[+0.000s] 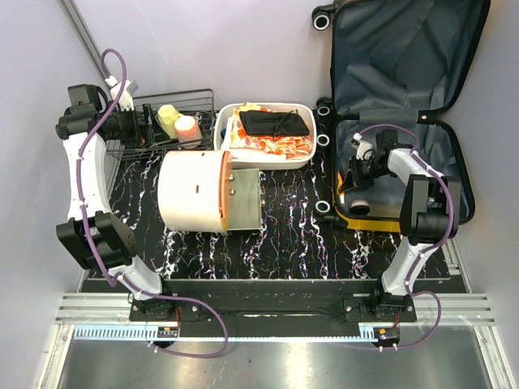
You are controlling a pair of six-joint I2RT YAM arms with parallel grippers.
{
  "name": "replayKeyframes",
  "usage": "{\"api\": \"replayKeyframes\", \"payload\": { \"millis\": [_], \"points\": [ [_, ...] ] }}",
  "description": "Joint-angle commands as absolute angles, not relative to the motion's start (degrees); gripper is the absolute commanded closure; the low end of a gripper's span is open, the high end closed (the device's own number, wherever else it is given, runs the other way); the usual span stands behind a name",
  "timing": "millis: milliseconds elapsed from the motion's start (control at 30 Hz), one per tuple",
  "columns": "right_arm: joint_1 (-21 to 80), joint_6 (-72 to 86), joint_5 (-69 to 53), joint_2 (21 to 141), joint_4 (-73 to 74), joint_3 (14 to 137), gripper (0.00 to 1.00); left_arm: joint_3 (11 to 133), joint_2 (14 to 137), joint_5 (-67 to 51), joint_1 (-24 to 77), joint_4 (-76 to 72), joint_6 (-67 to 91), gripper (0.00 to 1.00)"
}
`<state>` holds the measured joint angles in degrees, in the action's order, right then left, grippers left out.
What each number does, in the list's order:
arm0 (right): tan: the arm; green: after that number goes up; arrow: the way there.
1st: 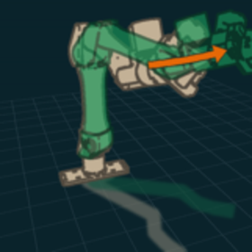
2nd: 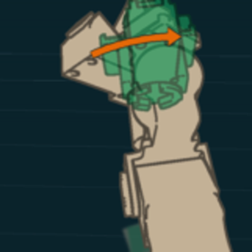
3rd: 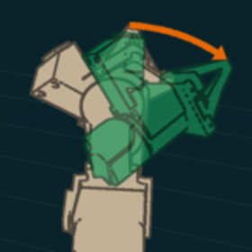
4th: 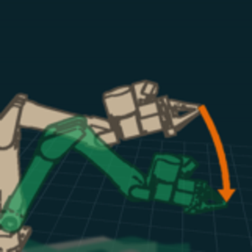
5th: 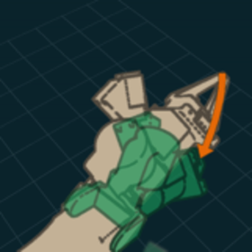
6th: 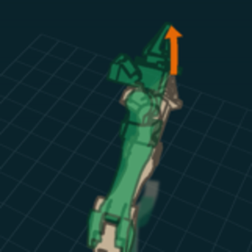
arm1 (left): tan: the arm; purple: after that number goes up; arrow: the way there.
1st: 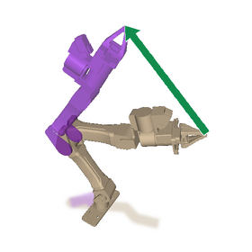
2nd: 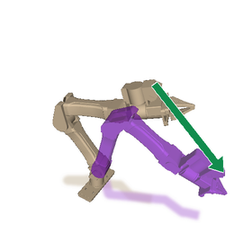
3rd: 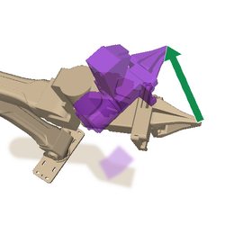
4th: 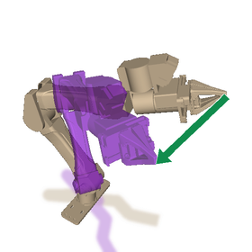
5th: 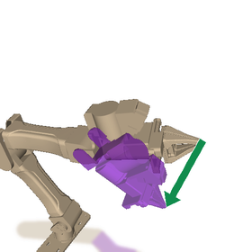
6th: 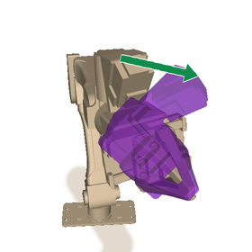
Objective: Open, take out, and arrange the luggage
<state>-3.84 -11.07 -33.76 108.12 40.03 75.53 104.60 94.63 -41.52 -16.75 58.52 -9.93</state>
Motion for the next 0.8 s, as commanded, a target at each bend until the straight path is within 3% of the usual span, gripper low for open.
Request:
{"api": "replayKeyframes", "payload": {
  "millis": [0, 133, 267, 400, 467, 567, 767],
  "points": [
    [-5.3, -13.0, -33.6, 101.0, 40.9, 77.5, 0.89, 105.0, 93.1, -41.5, -16.8, 56.2, -9.1, 0.12],
    [-7.5, -14.3, -35.3, 94.8, 45.8, 79.5, 0.99, 104.9, 93.1, -42.1, -16.8, 56.2, -8.8, 0.12],
    [-7.9, -13.0, -37.3, 92.1, 47.5, 84.3, 1.0, 104.7, 93.4, -43.0, -16.8, 56.2, -8.5, 0.12],
    [-7.6, -1.2, -51.4, 93.6, 45.9, 87.5, 1.0, 103.8, 93.3, -44.3, -16.8, 56.2, -8.0, 0.13],
    [-6.5, 6.7, -57.4, 93.8, 38.1, 85.9, 1.0, 103.2, 92.7, -45.8, -16.8, 56.2, -7.7, 0.13],
    [-0.4, 18.3, -60.4, 93.9, 25.6, 81.0, 1.0, 100.5, 91.4, -46.1, -16.9, 54.9, -6.6, 0.13],
    [15.7, 23.3, -56.5, 102.2, 18.3, 83.2, 1.0, 95.5, 87.7, -46.5, -16.9, 53.8, -5.7, 0.13]
  ]
}}
